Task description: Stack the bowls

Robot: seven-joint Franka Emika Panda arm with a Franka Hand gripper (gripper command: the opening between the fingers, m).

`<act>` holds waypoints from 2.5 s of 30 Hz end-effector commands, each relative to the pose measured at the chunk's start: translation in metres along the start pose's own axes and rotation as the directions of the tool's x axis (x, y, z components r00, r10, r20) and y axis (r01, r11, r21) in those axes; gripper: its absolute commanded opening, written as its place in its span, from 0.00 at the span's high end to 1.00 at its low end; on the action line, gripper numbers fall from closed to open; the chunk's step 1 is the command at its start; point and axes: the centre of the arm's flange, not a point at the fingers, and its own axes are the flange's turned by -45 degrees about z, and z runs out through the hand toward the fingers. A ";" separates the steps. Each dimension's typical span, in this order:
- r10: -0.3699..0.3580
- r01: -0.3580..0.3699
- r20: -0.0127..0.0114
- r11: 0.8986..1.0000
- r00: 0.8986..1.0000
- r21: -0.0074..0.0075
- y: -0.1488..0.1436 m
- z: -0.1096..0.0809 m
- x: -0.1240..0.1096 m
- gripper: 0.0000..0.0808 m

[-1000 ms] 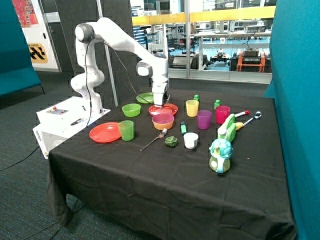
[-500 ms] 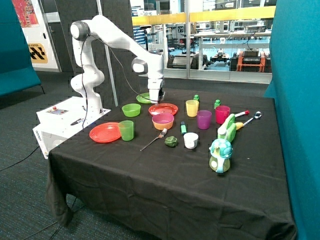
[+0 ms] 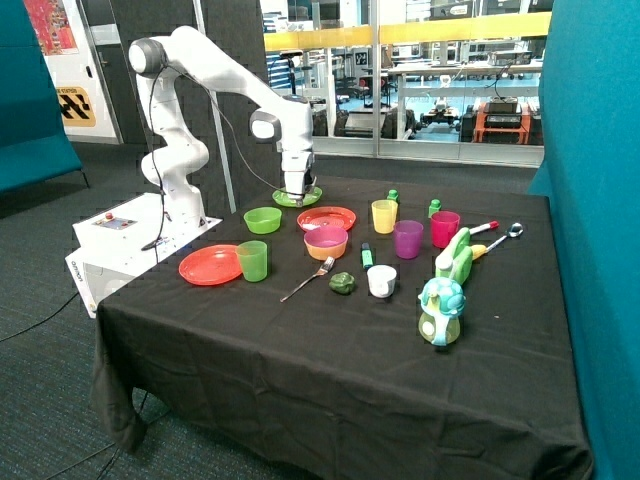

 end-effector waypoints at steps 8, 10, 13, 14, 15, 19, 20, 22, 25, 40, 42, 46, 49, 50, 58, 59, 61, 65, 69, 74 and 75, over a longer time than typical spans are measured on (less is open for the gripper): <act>0.023 -0.023 0.000 1.000 1.000 0.001 0.001 -0.003 -0.064 0.39; 0.030 -0.030 0.000 1.000 1.000 0.001 0.002 -0.002 -0.071 0.39; 0.031 -0.031 0.000 1.000 1.000 0.001 0.003 -0.001 -0.082 0.40; 0.037 -0.037 0.000 0.999 0.999 0.001 0.004 0.000 -0.086 0.40; 0.039 -0.039 0.000 0.999 0.999 0.001 0.005 0.001 -0.091 0.40; 0.048 -0.048 0.000 0.999 0.999 0.001 0.007 0.003 -0.104 0.41; 0.049 -0.049 0.000 0.999 0.999 0.001 0.008 0.004 -0.106 0.41; 0.053 -0.053 0.000 0.999 0.999 0.001 0.009 0.005 -0.111 0.41; 0.056 -0.056 0.000 0.998 0.998 0.001 0.010 0.007 -0.115 0.41; 0.083 -0.083 0.000 0.997 0.997 0.001 0.017 0.027 -0.136 0.42; 0.082 -0.082 0.000 0.997 0.997 0.001 0.017 0.029 -0.137 0.42; 0.088 -0.088 0.000 0.996 0.996 0.001 0.015 0.035 -0.140 0.42; 0.093 -0.093 0.000 0.996 0.996 0.001 0.015 0.040 -0.140 0.42; 0.098 -0.098 0.000 0.995 0.995 0.001 0.016 0.043 -0.140 0.42; 0.108 -0.108 0.000 0.994 0.994 0.001 0.018 0.053 -0.139 0.43; 0.108 -0.108 0.000 0.994 0.994 0.001 0.018 0.053 -0.140 0.43; 0.111 -0.111 0.000 0.994 0.994 0.001 0.019 0.056 -0.141 0.44; 0.116 -0.116 0.000 0.993 0.993 0.001 0.018 0.064 -0.143 0.44; 0.112 -0.112 0.000 0.994 0.994 0.001 0.015 0.069 -0.142 0.45; 0.106 -0.106 0.000 0.994 0.994 0.001 0.010 0.074 -0.142 0.47; 0.106 -0.106 0.000 0.994 0.994 0.001 0.009 0.075 -0.142 0.48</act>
